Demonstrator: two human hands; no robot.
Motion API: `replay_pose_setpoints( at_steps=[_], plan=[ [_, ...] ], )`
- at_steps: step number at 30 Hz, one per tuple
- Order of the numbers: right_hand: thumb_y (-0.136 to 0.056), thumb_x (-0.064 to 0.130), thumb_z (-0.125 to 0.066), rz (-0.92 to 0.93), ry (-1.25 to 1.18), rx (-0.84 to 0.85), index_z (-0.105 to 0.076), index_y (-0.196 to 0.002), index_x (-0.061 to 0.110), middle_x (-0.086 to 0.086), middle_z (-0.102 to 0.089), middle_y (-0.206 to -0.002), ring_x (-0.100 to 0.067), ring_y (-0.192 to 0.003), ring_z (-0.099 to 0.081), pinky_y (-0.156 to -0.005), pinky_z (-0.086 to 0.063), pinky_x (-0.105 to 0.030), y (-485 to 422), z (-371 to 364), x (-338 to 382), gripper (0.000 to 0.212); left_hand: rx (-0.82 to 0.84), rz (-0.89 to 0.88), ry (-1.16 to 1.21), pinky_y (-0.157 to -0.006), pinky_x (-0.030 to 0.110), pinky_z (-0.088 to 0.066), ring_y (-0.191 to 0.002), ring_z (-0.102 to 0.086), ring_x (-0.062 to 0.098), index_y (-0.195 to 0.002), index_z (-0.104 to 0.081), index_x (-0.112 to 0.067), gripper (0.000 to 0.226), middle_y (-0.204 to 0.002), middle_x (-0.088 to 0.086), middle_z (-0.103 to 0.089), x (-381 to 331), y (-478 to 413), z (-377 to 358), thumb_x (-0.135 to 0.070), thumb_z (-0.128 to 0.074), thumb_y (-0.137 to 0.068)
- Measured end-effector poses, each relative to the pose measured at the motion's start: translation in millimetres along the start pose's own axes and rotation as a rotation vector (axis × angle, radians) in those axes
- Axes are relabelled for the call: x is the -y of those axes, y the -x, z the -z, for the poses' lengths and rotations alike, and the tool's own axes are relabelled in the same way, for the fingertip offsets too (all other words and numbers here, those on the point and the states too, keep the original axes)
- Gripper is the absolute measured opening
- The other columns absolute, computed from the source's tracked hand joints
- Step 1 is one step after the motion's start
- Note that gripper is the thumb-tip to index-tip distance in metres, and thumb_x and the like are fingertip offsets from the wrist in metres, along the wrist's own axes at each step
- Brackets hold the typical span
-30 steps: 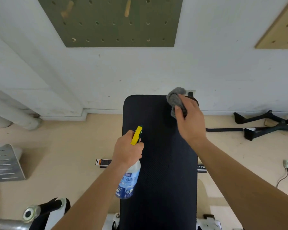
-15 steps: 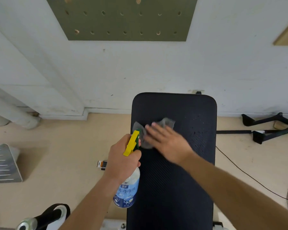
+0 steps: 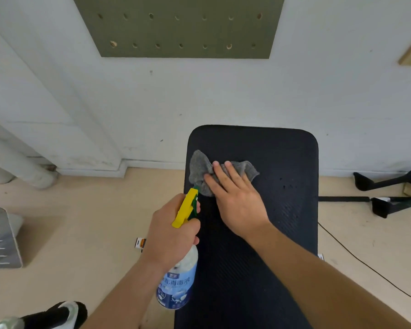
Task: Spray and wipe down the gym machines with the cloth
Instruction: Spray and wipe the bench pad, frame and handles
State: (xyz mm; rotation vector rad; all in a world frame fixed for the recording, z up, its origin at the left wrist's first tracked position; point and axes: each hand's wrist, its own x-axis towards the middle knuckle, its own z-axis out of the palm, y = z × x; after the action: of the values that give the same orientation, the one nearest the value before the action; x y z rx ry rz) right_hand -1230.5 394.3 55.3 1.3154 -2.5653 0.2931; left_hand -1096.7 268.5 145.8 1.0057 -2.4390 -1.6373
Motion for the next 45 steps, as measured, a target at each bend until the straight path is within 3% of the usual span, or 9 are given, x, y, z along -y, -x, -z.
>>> replay_pose_setpoints(
  at_steps=[5,9,15,20,27,32,35,38,45],
  plan=[
    [-0.094,0.016,-0.053,-0.105,0.052,-0.109,-0.053,-0.143,0.023,-0.004,-0.039,-0.157,-0.028,-0.147,-0.034,-0.116,-0.033,-0.052,-19,17,-60,0.049,0.011,-0.001,-0.025,-0.055,0.031,-0.055,-0.047,-0.065,0.02,-0.086,-0.068,-0.016,0.027,-0.088,0.012,-0.071,3,-9,-10,0.007,-0.059,-0.076],
    [-0.097,0.013,-0.05,-0.241,-0.015,-0.168,-0.052,-0.143,0.017,-0.007,-0.039,-0.157,-0.03,-0.147,-0.032,-0.118,-0.031,-0.05,-6,18,-68,0.046,0.021,-0.005,-0.029,-0.065,0.046,-0.061,-0.048,-0.065,0.015,-0.084,-0.069,-0.014,0.025,-0.089,0.012,-0.071,-2,-11,-18,0.006,-0.058,-0.074],
    [-0.091,0.011,-0.058,0.03,0.046,-0.166,-0.063,-0.134,0.016,-0.006,-0.05,-0.15,-0.027,-0.138,-0.048,-0.106,-0.048,-0.047,45,14,-84,0.044,0.038,-0.036,-0.053,-0.079,0.053,-0.06,-0.049,-0.069,0.018,-0.088,-0.069,-0.014,0.023,-0.095,0.013,-0.074,-7,-13,-29,-0.004,-0.061,-0.069],
    [-0.1,0.013,-0.049,-0.376,-0.056,-0.191,-0.053,-0.143,0.023,0.001,-0.035,-0.16,-0.022,-0.149,-0.029,-0.108,-0.041,-0.042,24,42,-125,0.044,0.081,-0.041,-0.078,-0.076,0.051,-0.061,-0.049,-0.069,0.021,-0.086,-0.068,-0.014,0.035,-0.094,0.016,-0.074,-18,-8,-40,-0.015,-0.056,-0.054],
    [-0.083,0.008,-0.058,0.06,-0.021,-0.107,-0.067,-0.129,0.014,-0.005,-0.055,-0.144,-0.023,-0.133,-0.053,-0.102,-0.052,-0.04,97,9,-70,0.047,0.129,-0.038,-0.111,-0.079,0.054,-0.06,-0.049,-0.068,0.022,-0.086,-0.067,-0.012,0.033,-0.095,0.016,-0.074,-40,-9,-52,-0.013,-0.056,-0.055],
    [-0.097,0.005,-0.05,-0.354,-0.075,-0.159,-0.057,-0.139,0.018,0.001,-0.04,-0.157,-0.02,-0.147,-0.034,-0.105,-0.046,-0.042,41,41,-115,0.044,0.146,-0.041,-0.144,-0.079,0.051,-0.061,-0.048,-0.069,0.02,-0.089,-0.067,-0.012,0.021,-0.095,0.013,-0.074,-45,-10,-66,-0.001,-0.06,-0.072],
    [-0.085,-0.002,-0.067,-0.3,-0.1,-0.24,-0.065,-0.13,0.011,-0.007,-0.053,-0.147,-0.028,-0.136,-0.049,-0.098,-0.053,-0.044,71,27,-83,0.047,0.189,-0.042,-0.126,-0.072,0.043,-0.059,-0.049,-0.069,0.018,-0.091,-0.067,-0.012,0.021,-0.092,0.012,-0.073,-45,-10,-80,-0.003,-0.059,-0.073],
    [-0.079,-0.004,-0.073,-0.221,-0.177,-0.244,-0.068,-0.127,0.012,-0.002,-0.052,-0.147,-0.021,-0.131,-0.054,-0.098,-0.049,-0.029,121,25,-73,0.05,0.213,-0.061,-0.133,-0.066,0.036,-0.052,-0.05,-0.071,0.018,-0.092,-0.065,-0.011,0.018,-0.078,0.004,-0.065,-48,-7,-94,-0.005,-0.058,-0.077],
    [-0.093,0.0,-0.058,-0.638,-0.349,-0.568,-0.069,-0.125,0.019,-0.002,-0.052,-0.147,0.003,-0.116,-0.052,-0.095,-0.023,0.008,111,81,-124,0.039,0.249,-0.063,-0.226,-0.06,0.031,-0.049,-0.062,-0.076,0.019,-0.082,-0.055,-0.013,0.004,-0.073,0.001,-0.063,-58,-5,-120,-0.01,-0.054,-0.079]
  ],
)
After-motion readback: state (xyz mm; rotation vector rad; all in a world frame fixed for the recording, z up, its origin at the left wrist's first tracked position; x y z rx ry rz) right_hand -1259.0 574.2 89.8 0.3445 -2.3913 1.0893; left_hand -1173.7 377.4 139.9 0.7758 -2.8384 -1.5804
